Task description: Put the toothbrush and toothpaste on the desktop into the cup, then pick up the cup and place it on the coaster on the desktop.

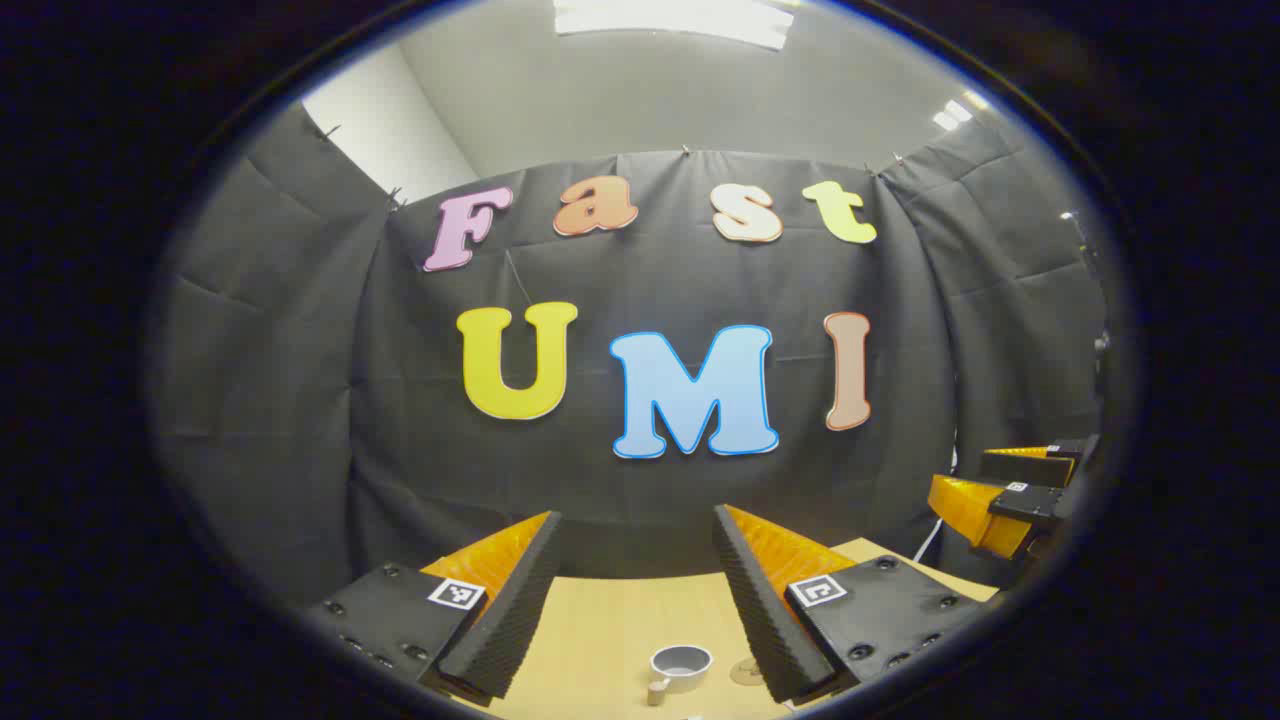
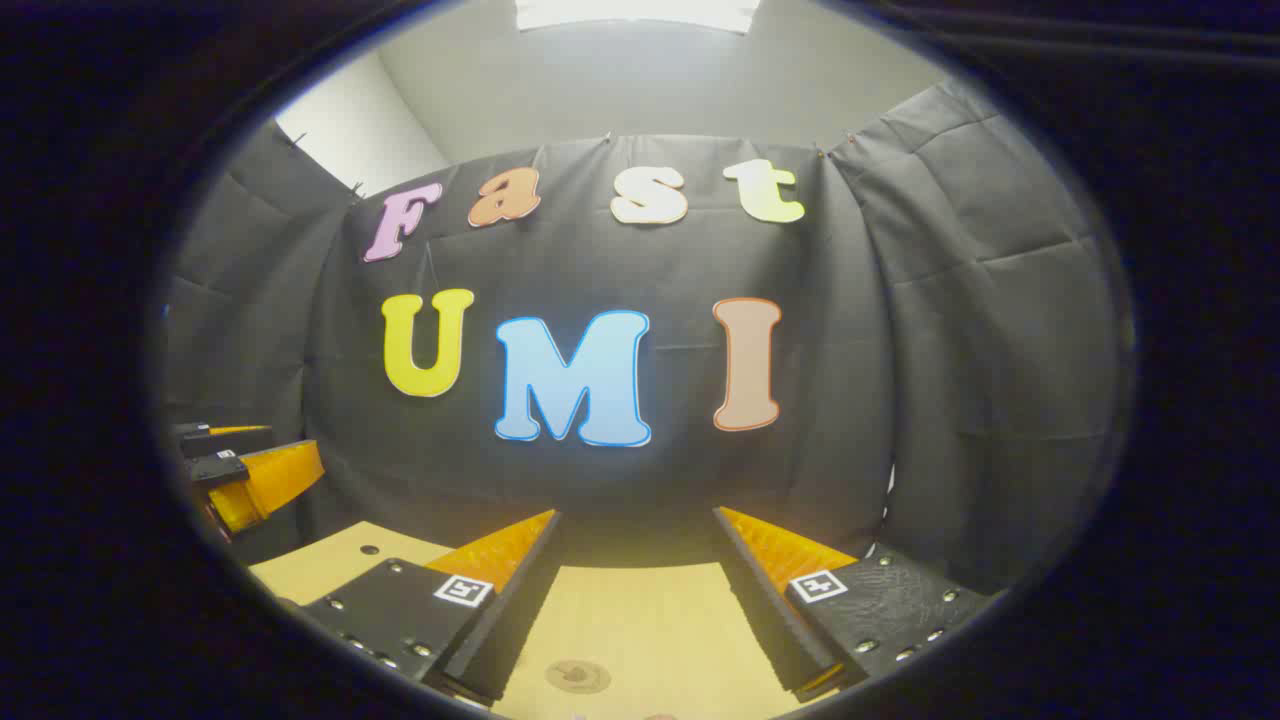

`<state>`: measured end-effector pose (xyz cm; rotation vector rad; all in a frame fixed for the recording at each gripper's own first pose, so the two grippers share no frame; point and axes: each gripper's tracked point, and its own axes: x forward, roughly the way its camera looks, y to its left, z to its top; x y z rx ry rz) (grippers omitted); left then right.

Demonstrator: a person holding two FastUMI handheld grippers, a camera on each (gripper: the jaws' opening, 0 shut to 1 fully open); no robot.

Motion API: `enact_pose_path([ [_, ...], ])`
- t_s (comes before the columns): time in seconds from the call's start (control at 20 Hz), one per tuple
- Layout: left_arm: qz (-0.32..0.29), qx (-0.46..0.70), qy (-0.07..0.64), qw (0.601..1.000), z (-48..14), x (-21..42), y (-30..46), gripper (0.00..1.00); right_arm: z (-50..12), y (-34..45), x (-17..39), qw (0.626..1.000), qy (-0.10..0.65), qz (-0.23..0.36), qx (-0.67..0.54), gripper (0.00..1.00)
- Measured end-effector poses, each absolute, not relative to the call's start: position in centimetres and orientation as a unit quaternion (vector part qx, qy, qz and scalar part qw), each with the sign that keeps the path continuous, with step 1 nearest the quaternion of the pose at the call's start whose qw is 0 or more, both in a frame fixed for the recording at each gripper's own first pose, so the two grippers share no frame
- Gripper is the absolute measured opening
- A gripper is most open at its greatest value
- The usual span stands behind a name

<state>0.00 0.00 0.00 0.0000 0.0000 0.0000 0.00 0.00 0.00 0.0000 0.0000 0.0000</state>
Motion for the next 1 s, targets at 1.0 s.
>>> enact_pose_path([
  [1.0, -0.037, 0.019, 0.122, 0.992, -10.3, 0.6, -3.5, 0.95, -8.3, 2.6, -0.2, 0.986, 0.152, 0.062, -0.007, 0.93],
])
